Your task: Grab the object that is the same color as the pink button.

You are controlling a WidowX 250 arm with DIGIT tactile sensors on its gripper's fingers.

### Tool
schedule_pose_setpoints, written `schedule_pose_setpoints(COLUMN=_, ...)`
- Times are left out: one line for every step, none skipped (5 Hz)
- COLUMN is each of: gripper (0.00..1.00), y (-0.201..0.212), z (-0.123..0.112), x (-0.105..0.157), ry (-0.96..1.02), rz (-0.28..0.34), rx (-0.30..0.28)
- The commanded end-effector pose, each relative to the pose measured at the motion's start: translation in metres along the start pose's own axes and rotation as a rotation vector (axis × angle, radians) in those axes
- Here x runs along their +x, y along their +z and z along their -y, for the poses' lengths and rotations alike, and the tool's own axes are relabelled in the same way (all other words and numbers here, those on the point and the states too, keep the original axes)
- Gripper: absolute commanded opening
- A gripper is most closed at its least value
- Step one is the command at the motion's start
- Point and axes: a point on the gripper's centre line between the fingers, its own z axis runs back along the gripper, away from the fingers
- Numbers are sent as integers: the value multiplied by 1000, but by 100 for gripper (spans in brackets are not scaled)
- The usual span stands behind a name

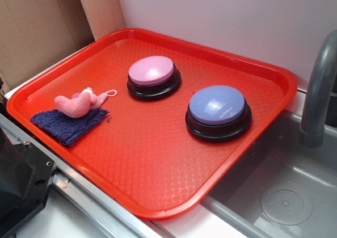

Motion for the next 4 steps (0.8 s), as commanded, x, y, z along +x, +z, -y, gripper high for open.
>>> schedule_pose_setpoints(gripper=100, y=0, z=0, x=0, ry=0, rz=0, rx=0)
schedule_pose_setpoints(gripper=100, y=-21, z=-15, x=2, ry=129, rz=25, rx=-37)
schedule_pose_setpoints(gripper=100, y=-41, z=-22, x=-4, ry=243, rz=46, rx=-16)
schedule_pose_setpoints(gripper=100, y=-75, z=-24, x=-2, ry=322, rz=45, rx=11)
